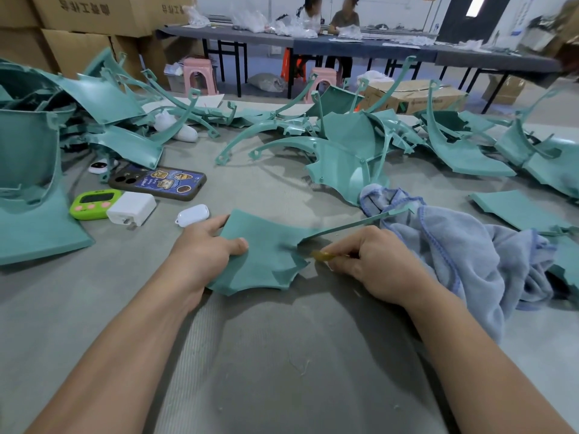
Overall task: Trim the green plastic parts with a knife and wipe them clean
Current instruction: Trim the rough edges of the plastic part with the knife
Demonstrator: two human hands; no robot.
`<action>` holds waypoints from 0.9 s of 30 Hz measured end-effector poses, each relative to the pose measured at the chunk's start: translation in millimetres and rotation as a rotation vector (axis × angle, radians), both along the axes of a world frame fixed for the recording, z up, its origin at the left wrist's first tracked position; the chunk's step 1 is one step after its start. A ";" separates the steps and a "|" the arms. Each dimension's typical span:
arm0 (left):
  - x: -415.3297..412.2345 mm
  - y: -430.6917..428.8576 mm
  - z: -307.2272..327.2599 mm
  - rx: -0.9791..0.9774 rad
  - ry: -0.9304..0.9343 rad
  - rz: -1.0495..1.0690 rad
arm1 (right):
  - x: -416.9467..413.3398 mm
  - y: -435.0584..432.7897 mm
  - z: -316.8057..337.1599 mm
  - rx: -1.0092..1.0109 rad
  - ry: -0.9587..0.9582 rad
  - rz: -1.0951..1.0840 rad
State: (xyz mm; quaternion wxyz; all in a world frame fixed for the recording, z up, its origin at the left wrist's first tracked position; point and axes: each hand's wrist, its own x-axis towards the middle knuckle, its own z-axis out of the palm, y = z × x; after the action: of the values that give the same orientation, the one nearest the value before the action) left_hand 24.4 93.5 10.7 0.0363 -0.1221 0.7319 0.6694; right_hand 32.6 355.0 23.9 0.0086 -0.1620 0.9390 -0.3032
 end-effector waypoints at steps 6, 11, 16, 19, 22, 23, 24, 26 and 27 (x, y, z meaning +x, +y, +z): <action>-1.1 -0.3 -1.3 -0.013 -0.004 0.014 | 0.0 5.7 -0.5 -0.076 0.062 -0.050; -1.0 -0.1 -2.2 -0.024 0.002 0.042 | -0.9 1.2 -1.1 0.011 -0.021 -0.005; -1.3 0.6 -2.6 -0.036 0.012 0.061 | 1.9 1.8 -2.5 -0.051 0.061 -0.030; -1.8 0.9 -3.9 -0.044 0.022 0.080 | 0.7 -3.6 -2.5 0.042 0.025 -0.016; -2.9 0.6 -6.4 -0.082 0.015 0.121 | -0.5 0.6 -1.2 0.047 -0.012 -0.040; -4.1 -0.5 -7.8 -0.105 0.019 0.146 | -0.6 3.0 -1.8 0.014 0.000 -0.078; -5.3 -1.6 -8.5 -0.129 0.027 0.176 | -0.5 5.0 -2.5 -0.045 0.018 -0.134; -7.5 -3.1 -9.0 -0.159 0.049 0.243 | -0.9 6.6 -3.8 -0.185 0.067 -0.248; -7.7 -3.3 -9.0 -0.164 0.059 0.267 | -1.5 6.1 -4.8 -0.225 0.093 -0.279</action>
State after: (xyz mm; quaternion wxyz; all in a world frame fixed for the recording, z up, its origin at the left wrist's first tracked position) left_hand 16.6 90.3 1.7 -0.0848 -0.2011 0.7620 0.6097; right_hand 31.0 361.1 19.2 -0.0951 -0.0440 0.9119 -0.3968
